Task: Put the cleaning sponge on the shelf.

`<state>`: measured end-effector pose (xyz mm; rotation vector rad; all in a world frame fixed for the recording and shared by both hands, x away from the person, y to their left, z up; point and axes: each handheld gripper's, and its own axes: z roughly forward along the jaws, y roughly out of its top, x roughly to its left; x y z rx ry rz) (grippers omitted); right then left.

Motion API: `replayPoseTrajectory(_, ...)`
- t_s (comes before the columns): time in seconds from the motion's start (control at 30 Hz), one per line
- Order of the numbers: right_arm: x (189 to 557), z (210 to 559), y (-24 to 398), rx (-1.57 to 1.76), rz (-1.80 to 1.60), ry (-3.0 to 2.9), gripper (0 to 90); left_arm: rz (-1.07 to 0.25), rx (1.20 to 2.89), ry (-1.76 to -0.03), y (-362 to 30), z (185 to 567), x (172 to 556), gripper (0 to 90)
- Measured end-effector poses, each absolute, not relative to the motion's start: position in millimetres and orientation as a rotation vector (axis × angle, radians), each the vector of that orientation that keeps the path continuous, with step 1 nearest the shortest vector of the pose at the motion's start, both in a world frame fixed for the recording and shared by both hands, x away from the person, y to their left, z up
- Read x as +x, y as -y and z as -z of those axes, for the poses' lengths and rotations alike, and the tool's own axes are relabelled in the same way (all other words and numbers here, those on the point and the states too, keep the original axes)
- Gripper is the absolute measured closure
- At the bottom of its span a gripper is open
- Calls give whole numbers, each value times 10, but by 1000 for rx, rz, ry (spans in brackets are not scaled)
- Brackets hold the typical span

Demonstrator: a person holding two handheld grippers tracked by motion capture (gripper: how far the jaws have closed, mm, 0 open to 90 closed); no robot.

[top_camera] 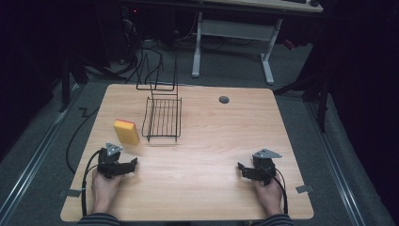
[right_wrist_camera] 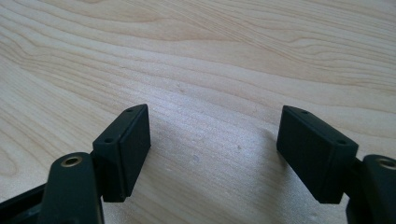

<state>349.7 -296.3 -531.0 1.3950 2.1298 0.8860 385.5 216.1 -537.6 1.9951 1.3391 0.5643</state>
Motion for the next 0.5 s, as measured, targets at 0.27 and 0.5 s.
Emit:
replayPoseTrajectory(0.27,3498,5310,2965,1392,-886,-2131,262,-554,1973,-1332,-2180,5349,3813,115)
replayPoseTrajectory(0.5,3497,5310,2963,1395,-886,-2130,262,-560,1945,-1336,-2204,5280,3780,94)
